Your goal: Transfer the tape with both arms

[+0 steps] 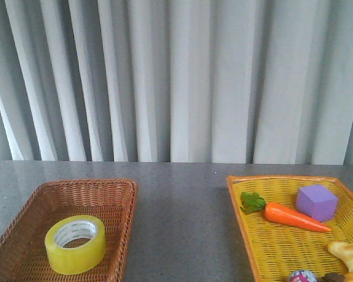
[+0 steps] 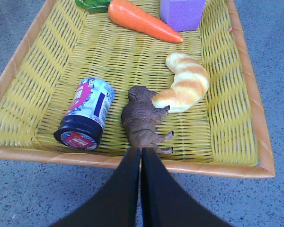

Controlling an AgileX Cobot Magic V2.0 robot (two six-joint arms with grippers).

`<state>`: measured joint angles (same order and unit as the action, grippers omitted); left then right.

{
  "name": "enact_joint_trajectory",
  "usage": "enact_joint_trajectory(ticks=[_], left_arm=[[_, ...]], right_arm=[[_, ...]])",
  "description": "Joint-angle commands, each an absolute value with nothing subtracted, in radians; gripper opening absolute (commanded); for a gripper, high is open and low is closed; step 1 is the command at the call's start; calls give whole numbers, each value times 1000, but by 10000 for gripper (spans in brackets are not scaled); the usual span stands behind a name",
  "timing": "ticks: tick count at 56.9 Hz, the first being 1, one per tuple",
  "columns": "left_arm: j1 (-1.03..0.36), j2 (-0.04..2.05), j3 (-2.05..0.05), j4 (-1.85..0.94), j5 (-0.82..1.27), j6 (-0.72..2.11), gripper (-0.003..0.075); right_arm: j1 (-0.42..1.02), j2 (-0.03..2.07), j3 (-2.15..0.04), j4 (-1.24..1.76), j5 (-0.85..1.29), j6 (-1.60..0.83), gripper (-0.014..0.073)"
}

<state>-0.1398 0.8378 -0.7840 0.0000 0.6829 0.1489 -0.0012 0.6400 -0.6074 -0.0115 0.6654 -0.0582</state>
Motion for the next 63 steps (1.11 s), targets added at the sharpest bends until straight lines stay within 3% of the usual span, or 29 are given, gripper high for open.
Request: enact_joint_trajectory(ticks=[1,31,37,52,63], left_arm=[[-139,830,-807,-6,613,141,-6],[-139,785,-771,42,575,142,-7],[-139,660,-647,47,517,141,-7],[-59,255,-215,47,98,18,-7],[-41,56,-43,35,-25,9,-7]], right_arm=[[-6,638,-634,-18,601,-61,-8],[-6,638,-634,-18,601,-61,-8],[-6,638,-634,-21,601,-61,-8],[-6,638,-634,-19,601,-61,-8],[-6,638,-634,-19,601,-61,-8]])
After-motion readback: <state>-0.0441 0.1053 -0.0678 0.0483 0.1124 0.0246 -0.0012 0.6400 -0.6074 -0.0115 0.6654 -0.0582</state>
